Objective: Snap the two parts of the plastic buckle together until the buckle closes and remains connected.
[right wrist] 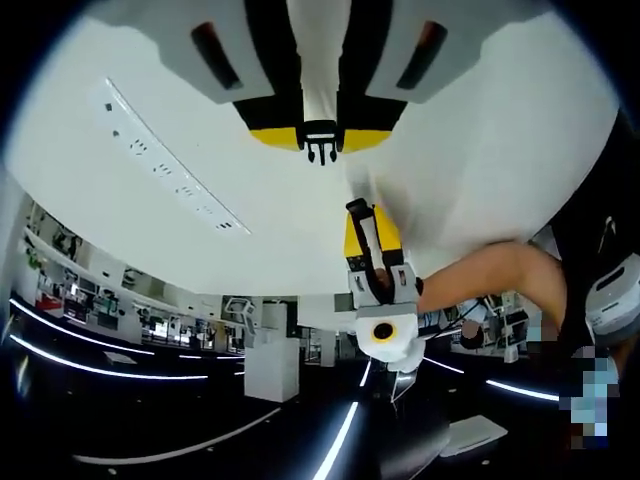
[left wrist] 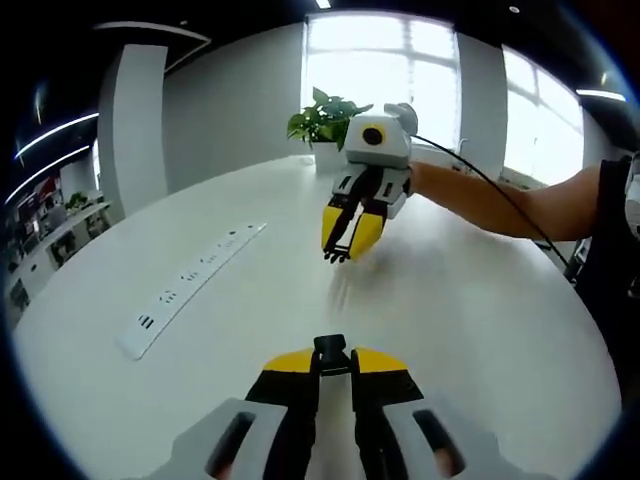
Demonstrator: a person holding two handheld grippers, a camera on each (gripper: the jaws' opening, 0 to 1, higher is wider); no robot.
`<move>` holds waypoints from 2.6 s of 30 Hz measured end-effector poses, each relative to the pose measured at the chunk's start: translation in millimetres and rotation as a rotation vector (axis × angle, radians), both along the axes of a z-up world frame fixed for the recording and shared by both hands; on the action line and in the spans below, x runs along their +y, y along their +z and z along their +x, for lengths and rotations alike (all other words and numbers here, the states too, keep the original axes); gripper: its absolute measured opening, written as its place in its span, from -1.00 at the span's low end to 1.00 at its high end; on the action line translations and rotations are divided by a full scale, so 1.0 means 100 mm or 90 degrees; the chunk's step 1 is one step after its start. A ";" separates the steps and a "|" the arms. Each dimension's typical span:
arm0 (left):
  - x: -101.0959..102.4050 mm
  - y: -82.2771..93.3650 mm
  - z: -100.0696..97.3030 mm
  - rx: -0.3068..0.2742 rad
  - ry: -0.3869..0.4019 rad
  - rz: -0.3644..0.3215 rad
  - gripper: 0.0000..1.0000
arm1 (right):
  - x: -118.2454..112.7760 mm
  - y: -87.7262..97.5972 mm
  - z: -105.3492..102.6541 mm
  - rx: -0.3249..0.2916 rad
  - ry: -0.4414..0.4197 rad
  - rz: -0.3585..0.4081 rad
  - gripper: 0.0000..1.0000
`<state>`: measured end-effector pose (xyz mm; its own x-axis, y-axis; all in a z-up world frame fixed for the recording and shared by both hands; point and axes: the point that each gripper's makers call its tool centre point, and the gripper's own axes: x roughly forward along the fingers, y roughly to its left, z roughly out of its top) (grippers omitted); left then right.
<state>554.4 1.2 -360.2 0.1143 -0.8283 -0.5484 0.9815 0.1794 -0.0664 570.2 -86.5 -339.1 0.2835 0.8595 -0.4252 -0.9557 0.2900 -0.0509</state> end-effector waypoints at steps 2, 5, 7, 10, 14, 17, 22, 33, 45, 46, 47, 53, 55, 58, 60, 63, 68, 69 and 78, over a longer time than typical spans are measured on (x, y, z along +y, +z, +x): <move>0.00 -0.01 0.00 0.003 0.000 -0.003 -0.79 | 0.03 -0.03 -0.02 0.001 0.005 -0.010 -0.79; -0.01 -0.02 -0.04 0.001 -0.006 0.004 -0.79 | 0.07 -0.03 -0.05 0.001 0.011 -0.014 -0.79; -0.01 -0.01 -0.04 -0.003 -0.006 0.009 -0.79 | 0.09 -0.03 -0.05 -0.004 0.014 -0.018 -0.79; 0.00 0.00 -0.05 -0.004 -0.008 0.005 -0.79 | 0.11 -0.02 -0.04 -0.004 0.014 -0.016 -0.79; -0.01 -0.03 -0.07 -0.001 -0.009 0.009 -0.79 | 0.14 -0.01 -0.05 -0.006 0.014 -0.015 -0.78; -0.01 -0.07 -0.10 -0.001 -0.014 0.021 -0.79 | 0.13 -0.03 -0.06 -0.008 0.012 -0.019 -0.78; -0.03 -0.06 -0.11 -0.003 -0.015 0.018 -0.79 | 0.12 -0.03 -0.07 -0.010 0.007 -0.015 -0.78; -0.01 0.03 -0.14 -0.014 -0.013 0.011 -0.79 | 0.15 -0.04 -0.11 -0.018 0.006 -0.013 -0.78; 0.01 0.01 -0.16 -0.010 -0.015 0.014 -0.78 | 0.17 -0.02 -0.18 -0.020 0.008 -0.013 -0.78; 0.00 0.01 -0.17 -0.010 -0.016 0.015 -0.78 | 0.16 -0.03 -0.19 -0.021 0.005 -0.017 -0.78; -0.01 0.00 -0.19 -0.010 -0.018 0.016 -0.78 | 0.16 -0.03 -0.19 -0.023 0.004 -0.019 -0.78; 0.02 -0.02 -0.26 -0.007 -0.020 0.020 -0.78 | 0.17 0.01 -0.28 -0.028 0.003 -0.013 -0.78; 0.03 0.00 -0.29 -0.007 -0.016 0.019 -0.78 | 0.18 0.02 -0.30 -0.028 0.002 -0.014 -0.78; 0.05 -0.01 -0.34 -0.006 -0.016 0.020 -0.78 | 0.19 0.02 -0.33 -0.027 0.002 -0.011 -0.78; 0.06 0.00 -0.36 -0.008 -0.013 0.017 -0.78 | 0.20 0.01 -0.35 -0.027 0.002 -0.014 -0.78; 0.06 0.00 -0.40 -0.012 -0.013 0.019 -0.78 | 0.20 0.01 -0.39 -0.020 0.003 -0.016 -0.78; 0.06 0.01 -0.46 -0.020 -0.020 0.018 -0.79 | 0.19 0.00 -0.45 -0.019 0.001 -0.017 -0.78; 0.06 0.02 -0.46 -0.023 -0.020 0.019 -0.79 | 0.19 0.00 -0.46 -0.019 0.002 -0.018 -0.78; 0.03 0.04 -0.49 -0.020 -0.026 0.020 -0.79 | 0.23 -0.04 -0.54 -0.018 0.006 -0.026 -0.78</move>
<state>505.3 4.7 -356.3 0.0980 -0.8148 -0.5714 0.9896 0.1407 -0.0309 516.6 -63.9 -342.9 0.2882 0.8440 -0.4523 -0.9563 0.2782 -0.0902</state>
